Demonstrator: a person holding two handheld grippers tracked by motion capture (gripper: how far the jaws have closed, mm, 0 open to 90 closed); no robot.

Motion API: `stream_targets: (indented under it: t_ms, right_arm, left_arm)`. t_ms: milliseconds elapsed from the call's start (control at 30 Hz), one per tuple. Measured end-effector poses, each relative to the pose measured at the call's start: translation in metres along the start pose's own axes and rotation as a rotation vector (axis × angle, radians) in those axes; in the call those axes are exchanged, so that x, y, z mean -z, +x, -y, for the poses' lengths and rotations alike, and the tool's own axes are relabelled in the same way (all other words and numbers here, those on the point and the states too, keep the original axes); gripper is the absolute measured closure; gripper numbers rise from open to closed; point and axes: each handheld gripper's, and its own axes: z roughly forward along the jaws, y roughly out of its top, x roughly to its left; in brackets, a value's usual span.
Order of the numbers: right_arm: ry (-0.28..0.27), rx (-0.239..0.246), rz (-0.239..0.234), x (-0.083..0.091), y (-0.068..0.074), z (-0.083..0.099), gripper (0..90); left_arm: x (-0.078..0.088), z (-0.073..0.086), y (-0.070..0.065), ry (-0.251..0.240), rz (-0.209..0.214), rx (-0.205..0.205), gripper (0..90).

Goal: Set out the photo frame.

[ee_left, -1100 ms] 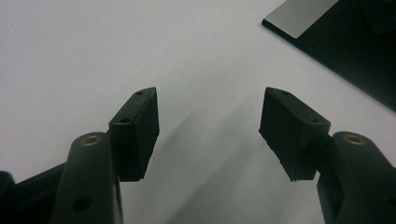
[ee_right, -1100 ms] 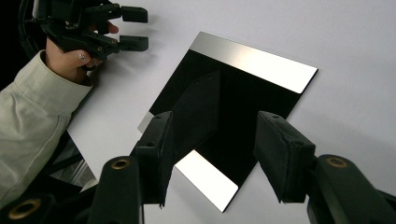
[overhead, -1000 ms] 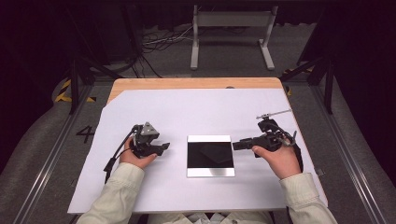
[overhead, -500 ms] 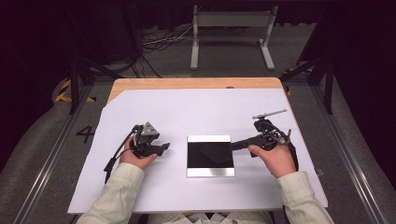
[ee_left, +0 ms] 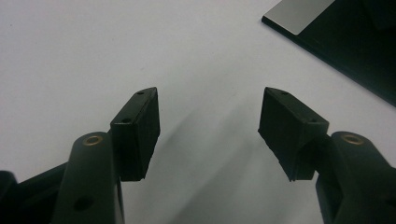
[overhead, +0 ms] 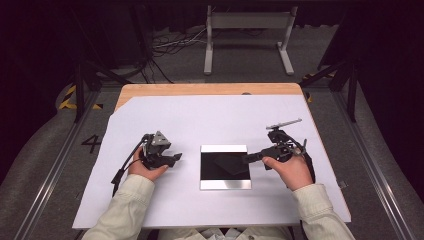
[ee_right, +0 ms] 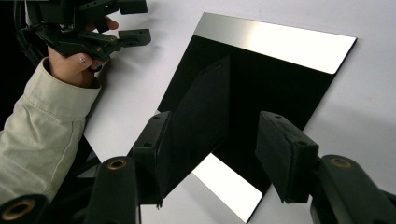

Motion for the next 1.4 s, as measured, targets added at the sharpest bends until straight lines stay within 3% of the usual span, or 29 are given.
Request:
stream_targets:
  t_ms: [800,1067,1400]
  right_arm:
    - [0.07,-0.003,-0.073,-0.027,0.005,0.0,43.7]
    - [0.086,-0.025,-0.104,-0.033,0.004,0.0,42.8]
    - [0.085,-0.044,-0.113,-0.036,0.002,0.0,47.8]
  left_arm:
    - [0.0,0.0,0.0,0.004,0.003,0.0,38.9]
    - [0.0,0.0,0.0,0.003,0.003,0.001,39.0]
    - [0.0,0.0,0.0,0.004,0.003,0.0,38.9]
